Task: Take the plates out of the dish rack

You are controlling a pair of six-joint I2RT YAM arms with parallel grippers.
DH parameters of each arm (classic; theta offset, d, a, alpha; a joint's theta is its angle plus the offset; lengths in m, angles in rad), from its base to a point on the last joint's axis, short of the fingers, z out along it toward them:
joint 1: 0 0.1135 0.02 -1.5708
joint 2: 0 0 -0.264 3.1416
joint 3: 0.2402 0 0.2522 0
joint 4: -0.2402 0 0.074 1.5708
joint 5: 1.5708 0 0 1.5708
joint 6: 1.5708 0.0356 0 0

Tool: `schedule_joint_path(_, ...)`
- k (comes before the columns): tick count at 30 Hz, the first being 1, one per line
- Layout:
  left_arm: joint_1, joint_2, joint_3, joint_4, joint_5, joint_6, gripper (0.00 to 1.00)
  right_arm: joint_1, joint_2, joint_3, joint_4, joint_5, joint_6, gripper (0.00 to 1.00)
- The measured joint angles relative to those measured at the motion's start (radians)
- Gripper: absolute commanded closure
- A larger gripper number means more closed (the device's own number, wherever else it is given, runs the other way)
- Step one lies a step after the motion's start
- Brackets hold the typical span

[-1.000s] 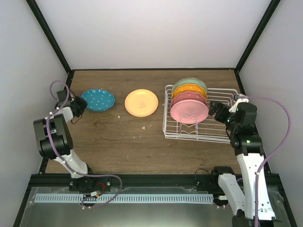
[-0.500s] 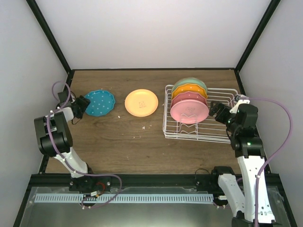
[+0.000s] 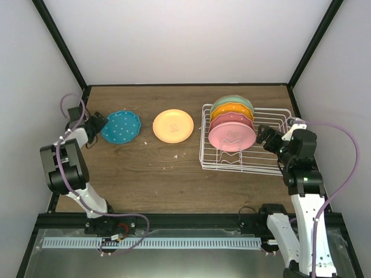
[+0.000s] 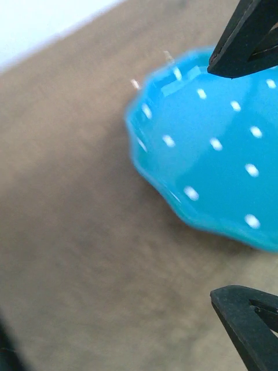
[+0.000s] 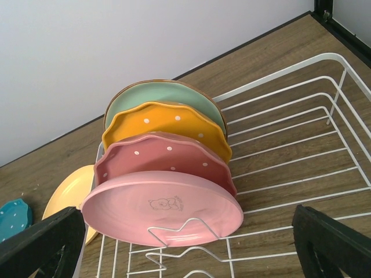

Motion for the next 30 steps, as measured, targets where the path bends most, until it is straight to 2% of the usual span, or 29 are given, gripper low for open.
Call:
schedule_joint_path(4,-0.023,-0.037,0.108,0.06,0.02,0.085,0.0,0.0,-0.004,0.0,-0.004,0.0,0.0,0.0)
schedule_joint_path(6,-0.094,-0.051,0.201,0.111,0.085,0.188,0.0,0.0,-0.006,0.0,-0.003,-0.001,0.0,0.0)
schedule_joint_path(8,-0.226,-0.053,0.319,0.151,0.167,0.325,0.0,0.0,-0.004,0.0,0.0,-0.003,0.0,0.0)
schedule_joint_path(11,-0.482,-0.056,0.467,0.174,0.294,0.564,0.0,0.0,0.003,0.0,0.005,-0.004,0.0,0.0)
schedule_joint_path(15,-0.74,-0.05,0.547,0.08,0.409,0.857,0.0,0.0,0.004,0.0,0.003,-0.003,-0.001,0.0)
schedule_joint_path(17,-0.812,-0.038,0.558,0.015,0.43,0.985,0.01,0.0,-0.005,0.0,-0.002,0.001,-0.002,0.0)
schedule_joint_path(22,-0.941,0.009,0.528,-0.131,0.412,1.254,0.03,0.0,-0.049,0.005,-0.037,0.023,-0.01,0.0)
schedule_joint_path(28,-0.996,0.058,0.509,-0.195,0.38,1.408,0.09,0.0,-0.077,0.034,-0.073,0.047,-0.019,0.0)
schedule_joint_path(30,-1.012,0.066,0.509,-0.202,0.364,1.447,0.16,0.0,-0.079,0.034,-0.081,0.051,-0.023,0.0)
